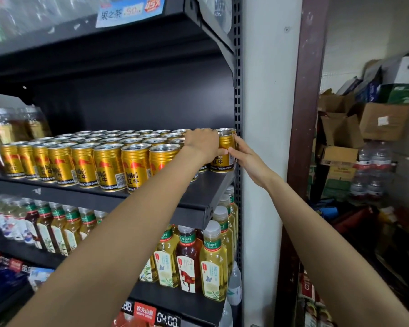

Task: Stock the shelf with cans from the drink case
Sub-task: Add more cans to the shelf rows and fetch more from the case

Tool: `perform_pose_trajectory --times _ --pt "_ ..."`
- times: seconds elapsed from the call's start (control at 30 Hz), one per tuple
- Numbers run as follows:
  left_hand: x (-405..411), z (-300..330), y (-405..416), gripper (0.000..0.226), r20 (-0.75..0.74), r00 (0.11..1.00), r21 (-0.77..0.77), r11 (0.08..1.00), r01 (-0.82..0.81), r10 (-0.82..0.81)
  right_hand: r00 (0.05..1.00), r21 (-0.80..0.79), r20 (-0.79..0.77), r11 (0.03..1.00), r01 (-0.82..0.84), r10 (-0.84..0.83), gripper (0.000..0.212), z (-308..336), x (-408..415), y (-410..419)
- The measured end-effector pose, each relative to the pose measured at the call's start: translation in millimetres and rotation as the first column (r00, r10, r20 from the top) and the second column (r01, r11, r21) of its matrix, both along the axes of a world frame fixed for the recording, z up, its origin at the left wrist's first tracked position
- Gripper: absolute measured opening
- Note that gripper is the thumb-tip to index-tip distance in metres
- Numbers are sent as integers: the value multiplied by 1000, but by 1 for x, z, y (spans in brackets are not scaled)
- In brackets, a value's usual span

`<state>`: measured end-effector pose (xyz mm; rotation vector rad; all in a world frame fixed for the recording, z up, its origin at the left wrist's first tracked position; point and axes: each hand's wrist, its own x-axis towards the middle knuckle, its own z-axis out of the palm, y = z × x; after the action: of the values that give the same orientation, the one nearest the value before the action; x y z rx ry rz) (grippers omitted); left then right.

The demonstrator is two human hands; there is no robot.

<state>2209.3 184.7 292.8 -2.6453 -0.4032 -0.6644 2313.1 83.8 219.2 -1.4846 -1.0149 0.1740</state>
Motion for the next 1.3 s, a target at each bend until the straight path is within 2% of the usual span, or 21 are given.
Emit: perform_pose_trajectory --times 0.07,0.13,0.23,0.3,0.37,0.47,0.53,0.57,0.63,0.73,0.83,0.93,1.03,1.1,1.2,1.3 --pt "-3 0 -4 73 11 1000 13 1000 -6 6 999 -18 8 998 53 -53 58 4 -5 -2" --pt "-8 0 -11 73 59 998 10 999 37 -38 990 15 32 991 135 -135 59 8 -13 -5" --pt "-25 -4 -21 55 203 969 -26 988 152 -144 944 161 103 942 295 -314 49 15 -35 -12" --pt "-44 -9 -25 44 340 909 -55 960 274 -240 888 289 135 875 389 -440 39 16 -57 -17" --pt "-66 -17 -27 35 502 796 -60 904 423 -340 825 417 156 793 443 -543 30 14 -82 -24" --pt "-114 -32 -20 22 718 549 -29 770 637 -427 712 588 219 672 450 -667 18 8 -142 -30" --pt "-149 -47 -10 21 802 398 6 671 741 -446 639 657 271 624 424 -720 15 0 -186 -29" --pt "-167 -58 -5 20 831 351 -5 625 781 -432 606 676 297 611 412 -738 15 -7 -207 -26" --pt "-205 -81 7 19 876 313 -90 514 853 -366 552 690 349 606 395 -757 13 -25 -246 -17" --pt "-262 -127 34 17 873 387 -263 381 886 -296 546 634 423 667 392 -723 13 -67 -302 1" --pt "-316 -179 70 17 792 548 -495 242 835 -270 623 496 449 759 423 -641 16 -124 -355 20" --pt "-366 -233 108 17 762 601 -584 148 798 -239 709 291 382 806 516 -592 24 -186 -404 40" --pt "-410 -286 140 17 738 647 -625 167 763 -192 770 48 309 818 574 -558 30 -243 -448 60" --pt "-434 -323 160 17 655 738 -716 181 675 -161 816 -150 282 817 557 -504 30 -278 -473 73" --pt "-463 -381 190 13 435 883 -857 222 466 -175 892 -431 195 781 452 -409 26 -328 -501 86" --pt "-486 -436 211 10 148 974 -954 235 187 -171 950 -668 92 690 280 -297 30 -375 -520 94"
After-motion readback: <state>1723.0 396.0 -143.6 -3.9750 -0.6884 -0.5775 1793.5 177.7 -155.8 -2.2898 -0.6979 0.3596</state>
